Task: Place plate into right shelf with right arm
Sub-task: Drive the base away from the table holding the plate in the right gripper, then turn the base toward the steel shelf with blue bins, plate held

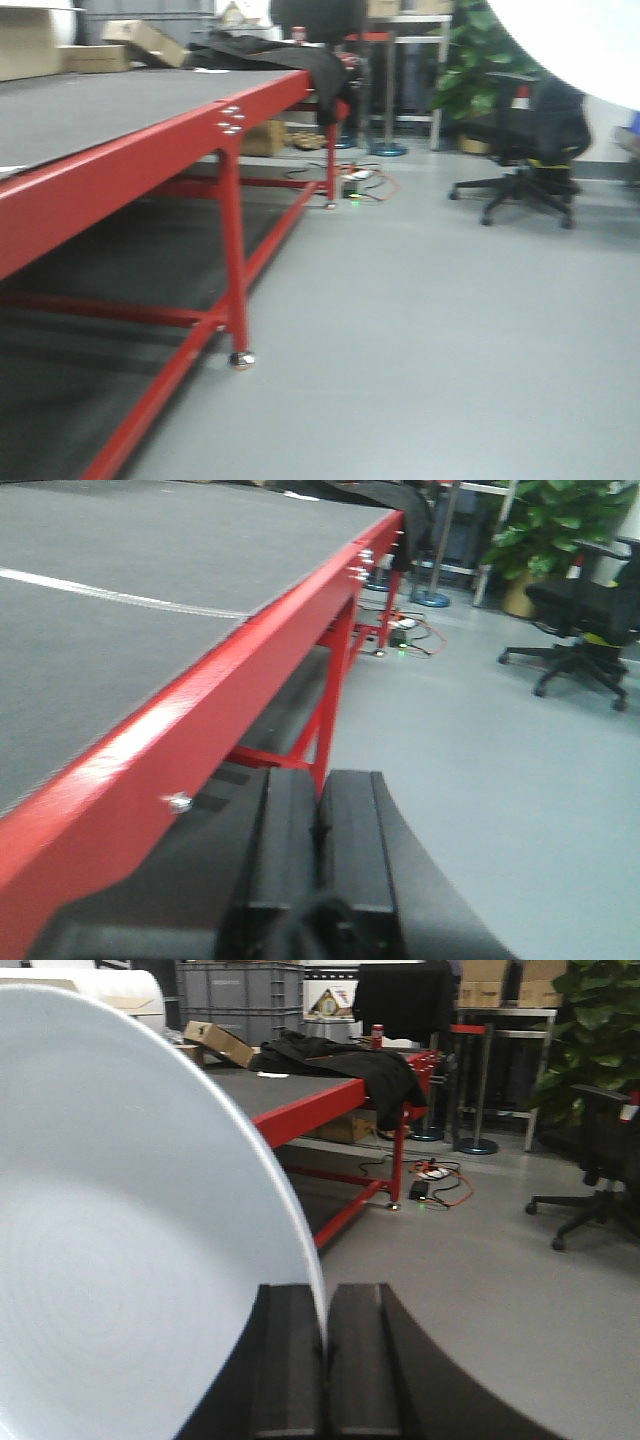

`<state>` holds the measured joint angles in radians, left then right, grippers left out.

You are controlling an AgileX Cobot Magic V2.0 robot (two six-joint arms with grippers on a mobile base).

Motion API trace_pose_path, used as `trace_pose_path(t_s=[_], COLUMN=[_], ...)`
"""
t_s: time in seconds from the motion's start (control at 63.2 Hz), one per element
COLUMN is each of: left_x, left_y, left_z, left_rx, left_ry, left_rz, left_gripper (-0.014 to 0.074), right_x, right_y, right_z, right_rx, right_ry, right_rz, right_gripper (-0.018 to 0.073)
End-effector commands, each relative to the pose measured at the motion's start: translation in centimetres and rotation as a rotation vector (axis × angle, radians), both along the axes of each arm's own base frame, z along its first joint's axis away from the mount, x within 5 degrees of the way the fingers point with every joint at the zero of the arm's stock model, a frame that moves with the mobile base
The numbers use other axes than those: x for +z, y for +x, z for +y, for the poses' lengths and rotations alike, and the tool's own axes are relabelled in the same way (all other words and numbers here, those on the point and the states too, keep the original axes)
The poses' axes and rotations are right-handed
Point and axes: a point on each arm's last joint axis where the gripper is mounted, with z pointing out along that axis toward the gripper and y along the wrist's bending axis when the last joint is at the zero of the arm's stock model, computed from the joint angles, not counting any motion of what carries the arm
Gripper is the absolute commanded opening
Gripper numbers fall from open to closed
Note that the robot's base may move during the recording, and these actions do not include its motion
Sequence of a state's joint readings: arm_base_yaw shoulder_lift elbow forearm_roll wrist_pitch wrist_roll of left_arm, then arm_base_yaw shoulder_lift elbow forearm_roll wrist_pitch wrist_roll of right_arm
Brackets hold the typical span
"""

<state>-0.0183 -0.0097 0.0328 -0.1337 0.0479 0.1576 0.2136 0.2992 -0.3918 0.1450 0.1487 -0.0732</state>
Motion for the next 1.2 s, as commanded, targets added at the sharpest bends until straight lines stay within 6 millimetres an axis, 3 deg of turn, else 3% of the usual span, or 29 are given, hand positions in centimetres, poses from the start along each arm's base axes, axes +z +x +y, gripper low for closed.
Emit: trace_pose_path(t_s=[0.0,1.187], left_x=[0.52,0.52], left_y=[-0.08,-0.08], left_z=[0.1,0.1], left_rx=[0.009,0.009], left_ry=[-0.018,-0.018], left_rz=[-0.089,-0.089], left_gripper=[-0.0128,-0.0128], right_x=[1.86,1.76], right_y=[-0.18,-0.07], right_z=[-0.22,-0.19], right_rx=[-0.021,-0.02], right_ry=[0.029,0.026], right_rz=[-0.118,-0.106], right_gripper=[0.0052,0.0052])
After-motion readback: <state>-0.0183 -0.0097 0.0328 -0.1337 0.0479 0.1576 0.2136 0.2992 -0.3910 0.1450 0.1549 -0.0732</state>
